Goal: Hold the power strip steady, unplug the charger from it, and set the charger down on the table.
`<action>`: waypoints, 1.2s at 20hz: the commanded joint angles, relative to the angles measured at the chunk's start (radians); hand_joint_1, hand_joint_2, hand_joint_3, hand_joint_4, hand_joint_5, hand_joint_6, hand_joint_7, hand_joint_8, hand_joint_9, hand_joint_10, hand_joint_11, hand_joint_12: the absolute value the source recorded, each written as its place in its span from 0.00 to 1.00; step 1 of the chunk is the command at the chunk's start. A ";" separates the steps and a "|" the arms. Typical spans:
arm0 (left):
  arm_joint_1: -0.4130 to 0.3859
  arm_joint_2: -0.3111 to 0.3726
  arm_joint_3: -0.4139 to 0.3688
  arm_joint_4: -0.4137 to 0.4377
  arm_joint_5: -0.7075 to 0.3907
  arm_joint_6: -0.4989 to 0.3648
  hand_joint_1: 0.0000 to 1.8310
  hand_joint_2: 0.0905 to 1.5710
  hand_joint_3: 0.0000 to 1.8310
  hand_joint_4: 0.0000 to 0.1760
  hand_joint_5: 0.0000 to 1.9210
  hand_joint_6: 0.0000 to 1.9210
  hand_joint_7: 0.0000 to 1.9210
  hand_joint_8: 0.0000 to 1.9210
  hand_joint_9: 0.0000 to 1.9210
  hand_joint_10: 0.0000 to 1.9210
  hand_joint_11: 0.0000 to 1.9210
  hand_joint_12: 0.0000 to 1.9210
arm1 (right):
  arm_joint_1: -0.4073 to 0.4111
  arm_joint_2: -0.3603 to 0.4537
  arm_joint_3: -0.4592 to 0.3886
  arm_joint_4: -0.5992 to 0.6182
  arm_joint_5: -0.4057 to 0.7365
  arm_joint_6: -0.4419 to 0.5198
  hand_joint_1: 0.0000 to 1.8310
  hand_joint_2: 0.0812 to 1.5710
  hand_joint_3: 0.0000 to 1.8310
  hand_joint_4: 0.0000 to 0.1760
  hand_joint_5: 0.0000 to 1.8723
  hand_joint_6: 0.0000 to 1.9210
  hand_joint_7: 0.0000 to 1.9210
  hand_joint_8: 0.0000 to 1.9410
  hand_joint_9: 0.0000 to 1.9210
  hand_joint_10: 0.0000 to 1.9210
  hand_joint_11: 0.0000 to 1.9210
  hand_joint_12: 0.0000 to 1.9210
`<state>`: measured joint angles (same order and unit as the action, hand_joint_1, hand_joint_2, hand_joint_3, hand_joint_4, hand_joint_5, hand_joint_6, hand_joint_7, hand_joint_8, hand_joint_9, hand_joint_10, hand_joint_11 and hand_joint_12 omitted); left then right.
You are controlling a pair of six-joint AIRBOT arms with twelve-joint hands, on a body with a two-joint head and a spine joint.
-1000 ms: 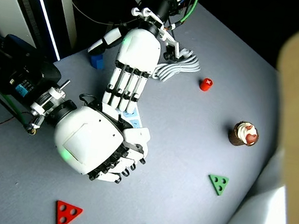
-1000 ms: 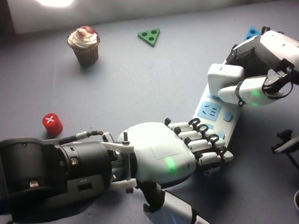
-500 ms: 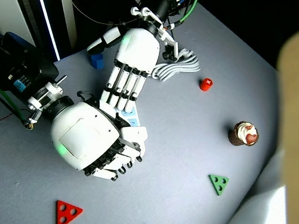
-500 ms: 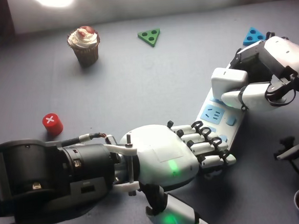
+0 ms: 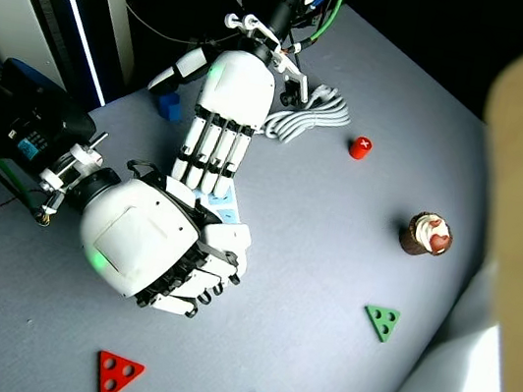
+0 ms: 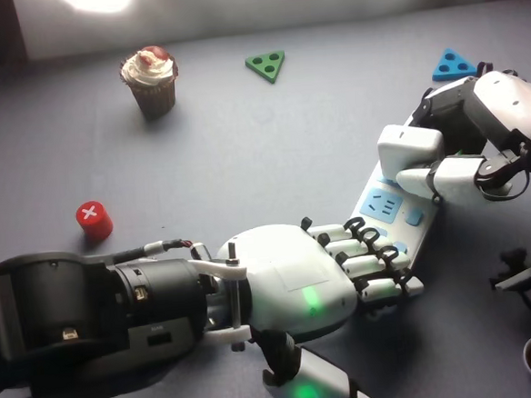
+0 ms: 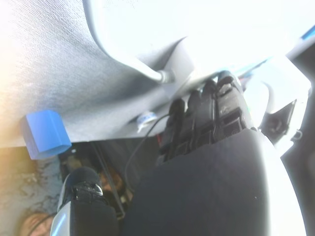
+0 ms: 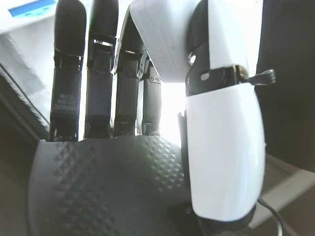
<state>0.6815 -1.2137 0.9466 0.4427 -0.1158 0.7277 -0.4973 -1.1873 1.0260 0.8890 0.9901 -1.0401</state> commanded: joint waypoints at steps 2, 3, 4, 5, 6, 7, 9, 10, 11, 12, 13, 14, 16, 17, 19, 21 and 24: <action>0.020 -0.022 0.004 -0.032 0.053 -0.012 0.00 0.58 0.00 0.00 0.02 0.00 0.03 0.00 0.02 0.00 0.01 0.00 | 0.020 0.004 -0.005 -0.111 0.099 0.056 0.69 0.66 0.00 0.00 0.56 0.38 0.61 0.42 0.62 0.21 0.40 0.65; 0.022 -0.021 0.004 -0.043 0.053 -0.012 0.00 0.59 0.00 0.00 0.03 0.00 0.03 0.00 0.02 0.00 0.01 0.00 | 0.025 0.004 0.000 -0.110 0.108 0.061 0.70 0.66 0.00 0.00 0.56 0.36 0.61 0.42 0.63 0.20 0.42 0.63; 0.023 -0.021 0.005 -0.047 0.053 -0.012 0.00 0.59 0.00 0.00 0.02 0.00 0.02 0.00 0.02 0.00 0.02 0.00 | 0.031 0.007 0.004 -0.110 0.117 0.064 0.70 0.65 0.00 0.00 0.57 0.34 0.61 0.44 0.63 0.20 0.42 0.63; 0.023 -0.021 0.006 -0.053 0.050 -0.012 0.00 0.58 0.00 0.00 0.02 0.00 0.02 0.00 0.02 0.00 0.02 0.00 | 0.044 0.011 0.011 -0.110 0.124 0.071 0.70 0.65 0.00 0.00 0.57 0.35 0.62 0.42 0.63 0.20 0.42 0.63; 0.023 -0.021 0.006 -0.056 0.050 -0.012 0.00 0.58 0.00 0.00 0.03 0.00 0.03 0.00 0.02 0.00 0.02 0.01 | 0.050 0.013 0.013 -0.110 0.127 0.075 0.70 0.65 0.00 0.00 0.56 0.36 0.62 0.41 0.63 0.20 0.42 0.62; 0.023 -0.021 0.006 -0.060 0.049 -0.012 0.00 0.58 0.00 0.00 0.02 0.00 0.02 0.00 0.02 0.00 0.02 0.01 | 0.061 0.015 0.017 -0.110 0.130 0.078 0.70 0.65 0.00 0.00 0.56 0.37 0.62 0.41 0.64 0.18 0.42 0.61; 0.023 -0.021 0.006 -0.064 0.046 -0.012 0.00 0.58 0.00 0.00 0.03 0.00 0.03 0.00 0.02 0.00 0.02 0.01 | 0.085 0.023 0.023 -0.110 0.138 0.088 0.69 0.65 0.00 0.00 0.57 0.37 0.62 0.41 0.63 0.17 0.41 0.63; 0.023 -0.020 0.006 -0.065 0.046 -0.012 0.00 0.58 0.00 0.00 0.03 0.00 0.03 0.00 0.02 0.00 0.02 0.01 | 0.094 0.027 0.023 -0.110 0.139 0.090 0.69 0.65 0.00 0.00 0.57 0.36 0.61 0.42 0.63 0.17 0.41 0.63; 0.022 -0.020 0.006 -0.065 0.046 -0.012 0.00 0.59 0.00 0.00 0.03 0.00 0.03 0.00 0.02 0.00 0.02 0.00 | 0.108 0.033 0.022 -0.110 0.141 0.095 0.69 0.65 0.00 0.00 0.56 0.37 0.62 0.40 0.64 0.17 0.41 0.63; 0.022 -0.020 0.006 -0.065 0.045 -0.012 0.00 0.59 0.00 0.00 0.03 0.00 0.03 0.00 0.02 0.00 0.02 0.00 | 0.116 0.037 0.019 -0.110 0.142 0.098 0.70 0.65 0.00 0.00 0.57 0.37 0.62 0.39 0.64 0.17 0.41 0.63; 0.022 -0.020 0.006 -0.065 0.045 -0.012 0.00 0.59 0.00 0.00 0.03 0.00 0.03 0.00 0.02 0.00 0.02 0.00 | 0.118 0.040 0.016 -0.110 0.142 0.099 0.69 0.65 0.00 0.00 0.56 0.38 0.63 0.38 0.65 0.17 0.41 0.64; 0.022 -0.018 0.005 -0.065 0.044 -0.013 0.00 0.59 0.00 0.00 0.03 0.00 0.03 0.00 0.02 0.00 0.02 0.00 | 0.114 0.040 0.014 -0.110 0.142 0.099 0.69 0.65 0.00 0.00 0.56 0.40 0.62 0.38 0.65 0.16 0.41 0.63; 0.022 -0.015 0.003 -0.066 0.044 -0.013 0.00 0.59 0.00 0.00 0.03 0.00 0.03 0.00 0.02 0.00 0.01 0.00 | 0.098 0.033 0.013 -0.110 0.142 0.098 0.69 0.65 0.00 0.00 0.56 0.40 0.62 0.38 0.65 0.14 0.41 0.63; 0.021 -0.014 0.003 -0.066 0.043 -0.013 0.00 0.59 0.00 0.00 0.03 0.00 0.03 0.00 0.02 0.00 0.01 0.00 | 0.096 0.034 0.012 -0.110 0.142 0.097 0.69 0.66 0.00 0.00 0.56 0.39 0.61 0.41 0.65 0.14 0.40 0.64; 0.021 -0.014 0.002 -0.066 0.042 -0.013 0.00 0.59 0.00 0.00 0.02 0.00 0.02 0.00 0.01 0.00 0.02 0.00 | 0.093 0.043 0.008 -0.110 0.142 0.097 0.69 0.66 0.00 0.00 0.56 0.39 0.61 0.41 0.66 0.14 0.41 0.64; 0.020 -0.014 0.001 -0.066 0.041 -0.013 0.00 0.59 0.00 0.00 0.03 0.00 0.03 0.00 0.02 0.00 0.02 0.01 | 0.090 0.043 -0.003 -0.128 0.139 0.097 0.69 0.66 0.00 0.00 0.56 0.40 0.61 0.40 0.66 0.14 0.42 0.63; 0.020 -0.013 0.001 -0.066 0.038 -0.012 0.00 0.59 0.00 0.00 0.02 0.00 0.03 0.00 0.02 0.00 0.02 0.01 | 0.066 0.085 -0.029 -0.189 0.137 0.097 0.69 0.66 0.00 0.00 0.56 0.39 0.61 0.41 0.65 0.13 0.41 0.63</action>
<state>0.6895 -1.2167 0.9524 0.3874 -0.1280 0.7311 -0.4412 -1.1183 0.9924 0.7479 1.0035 -0.9577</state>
